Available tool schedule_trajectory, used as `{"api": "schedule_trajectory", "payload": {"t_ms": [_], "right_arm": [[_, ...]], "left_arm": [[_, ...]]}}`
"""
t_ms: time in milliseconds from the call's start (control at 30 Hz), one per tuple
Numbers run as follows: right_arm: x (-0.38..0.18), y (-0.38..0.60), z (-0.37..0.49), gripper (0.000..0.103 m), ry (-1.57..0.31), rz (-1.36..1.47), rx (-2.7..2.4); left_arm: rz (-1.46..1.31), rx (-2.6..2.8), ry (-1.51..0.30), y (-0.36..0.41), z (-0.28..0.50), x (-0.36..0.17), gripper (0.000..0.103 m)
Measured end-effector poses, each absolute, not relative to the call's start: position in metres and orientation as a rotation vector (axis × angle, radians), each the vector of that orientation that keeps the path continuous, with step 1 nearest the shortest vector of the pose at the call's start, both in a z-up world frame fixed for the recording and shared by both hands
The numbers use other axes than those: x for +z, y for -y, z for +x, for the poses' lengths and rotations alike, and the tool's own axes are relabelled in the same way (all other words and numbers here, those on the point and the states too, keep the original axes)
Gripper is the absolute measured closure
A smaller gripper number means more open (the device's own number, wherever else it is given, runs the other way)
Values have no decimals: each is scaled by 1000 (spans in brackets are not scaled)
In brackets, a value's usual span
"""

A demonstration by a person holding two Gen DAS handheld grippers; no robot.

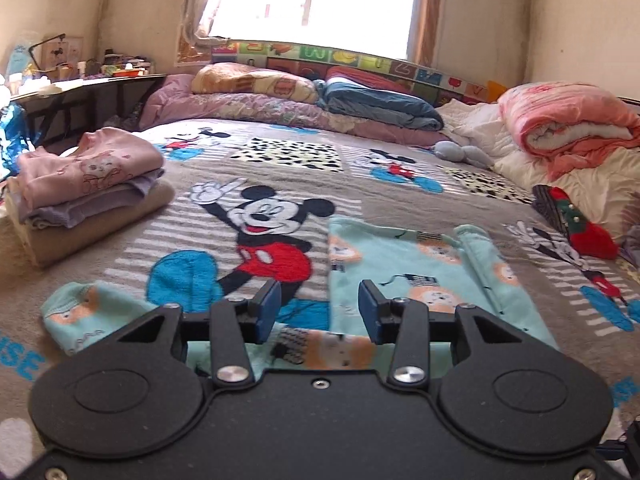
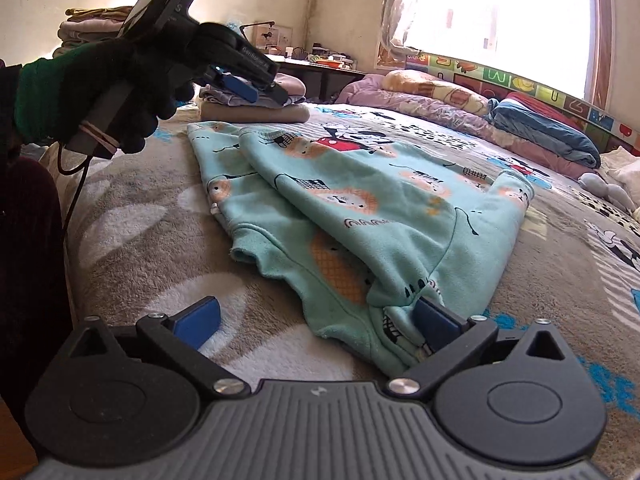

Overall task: Fold clothes
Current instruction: 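Press the folded sweatshirt flat with the left gripper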

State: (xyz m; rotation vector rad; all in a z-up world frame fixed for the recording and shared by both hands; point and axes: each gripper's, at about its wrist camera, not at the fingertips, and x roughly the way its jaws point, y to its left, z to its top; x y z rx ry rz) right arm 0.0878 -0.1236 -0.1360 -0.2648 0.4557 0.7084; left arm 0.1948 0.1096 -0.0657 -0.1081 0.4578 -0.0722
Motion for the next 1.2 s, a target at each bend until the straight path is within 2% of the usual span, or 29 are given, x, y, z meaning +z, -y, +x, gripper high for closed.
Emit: {"api": "schedule_trajectory", "payload": {"t_ms": [200, 233, 267, 400, 867, 1033, 1200], "right_arm": [[-134, 125, 91, 0, -467, -239, 723], [-133, 126, 91, 0, -470, -235, 726], [-133, 126, 92, 0, -472, -231, 729], [-130, 128, 92, 0, -484, -210, 741], [-129, 123, 88, 0, -516, -217, 746], [-132, 124, 84, 0, -517, -213, 743], [-135, 119, 85, 0, -512, -218, 740]], "left_arm": [[102, -397, -570, 9, 235, -68, 70], [151, -429, -604, 27, 242, -74, 75], [202, -461, -638, 44, 249, -80, 76], [311, -509, -724, 79, 277, -101, 80], [167, -362, -824, 77, 436, -112, 80], [69, -319, -849, 73, 481, -116, 90], [6, -211, -847, 62, 495, -113, 90]]}}
